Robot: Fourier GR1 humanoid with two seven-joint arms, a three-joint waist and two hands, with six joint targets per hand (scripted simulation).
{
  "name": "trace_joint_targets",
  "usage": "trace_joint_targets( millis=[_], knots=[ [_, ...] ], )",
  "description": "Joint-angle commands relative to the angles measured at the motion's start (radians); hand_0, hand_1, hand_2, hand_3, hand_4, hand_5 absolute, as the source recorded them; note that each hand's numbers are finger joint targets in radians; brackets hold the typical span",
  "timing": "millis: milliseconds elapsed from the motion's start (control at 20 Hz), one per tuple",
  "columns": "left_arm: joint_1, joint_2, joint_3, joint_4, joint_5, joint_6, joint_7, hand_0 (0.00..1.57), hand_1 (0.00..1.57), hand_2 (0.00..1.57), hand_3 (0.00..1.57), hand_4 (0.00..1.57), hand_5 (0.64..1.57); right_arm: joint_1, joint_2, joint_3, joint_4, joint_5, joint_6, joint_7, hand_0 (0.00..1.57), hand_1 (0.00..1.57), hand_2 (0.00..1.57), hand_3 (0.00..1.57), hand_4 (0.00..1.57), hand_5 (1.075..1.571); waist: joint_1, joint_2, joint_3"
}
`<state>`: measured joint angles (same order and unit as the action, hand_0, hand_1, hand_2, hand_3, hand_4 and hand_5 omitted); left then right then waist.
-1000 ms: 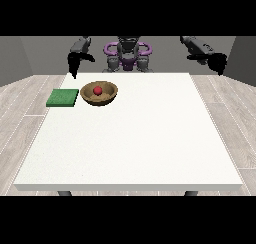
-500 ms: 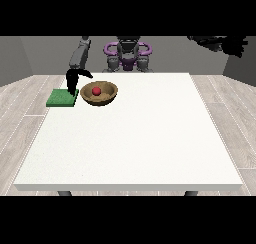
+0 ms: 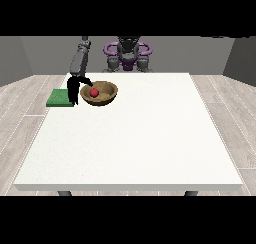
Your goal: Pick the cup and pour the ball into the bowl, then pick the bowl and place it on the pad
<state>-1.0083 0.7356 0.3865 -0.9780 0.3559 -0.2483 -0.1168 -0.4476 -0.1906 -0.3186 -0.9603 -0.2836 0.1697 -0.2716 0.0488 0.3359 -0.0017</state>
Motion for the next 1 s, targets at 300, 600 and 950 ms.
trace_joint_targets(
  millis=[300,600,950],
  knots=[
    [-0.059,0.037,0.009,-0.067,0.036,-0.002,0.037,0.0,0.0,0.0,0.0,0.0,1.529,-0.078,-0.013,-0.036,0.156,0.001,0.002,-0.109,0.0,0.0,0.0,0.0,0.31,1.568,0.037,0.102,0.0037],
    [-0.051,0.048,0.008,-0.062,0.056,-0.031,0.067,0.0,0.0,0.0,0.0,0.0,1.537,-0.04,0.024,-0.022,0.099,0.005,-0.039,-0.064,0.0,0.0,0.0,0.0,0.31,1.57,0.076,0.065,0.0022],
    [-0.12,0.068,0.004,-0.038,0.073,-0.052,0.093,0.0,0.0,0.0,0.0,0.0,1.54,-0.064,0.099,0.014,0.019,0.072,-0.193,0.001,0.0,0.0,0.0,0.0,0.44,1.57,0.119,0.076,0.001]
  ],
)
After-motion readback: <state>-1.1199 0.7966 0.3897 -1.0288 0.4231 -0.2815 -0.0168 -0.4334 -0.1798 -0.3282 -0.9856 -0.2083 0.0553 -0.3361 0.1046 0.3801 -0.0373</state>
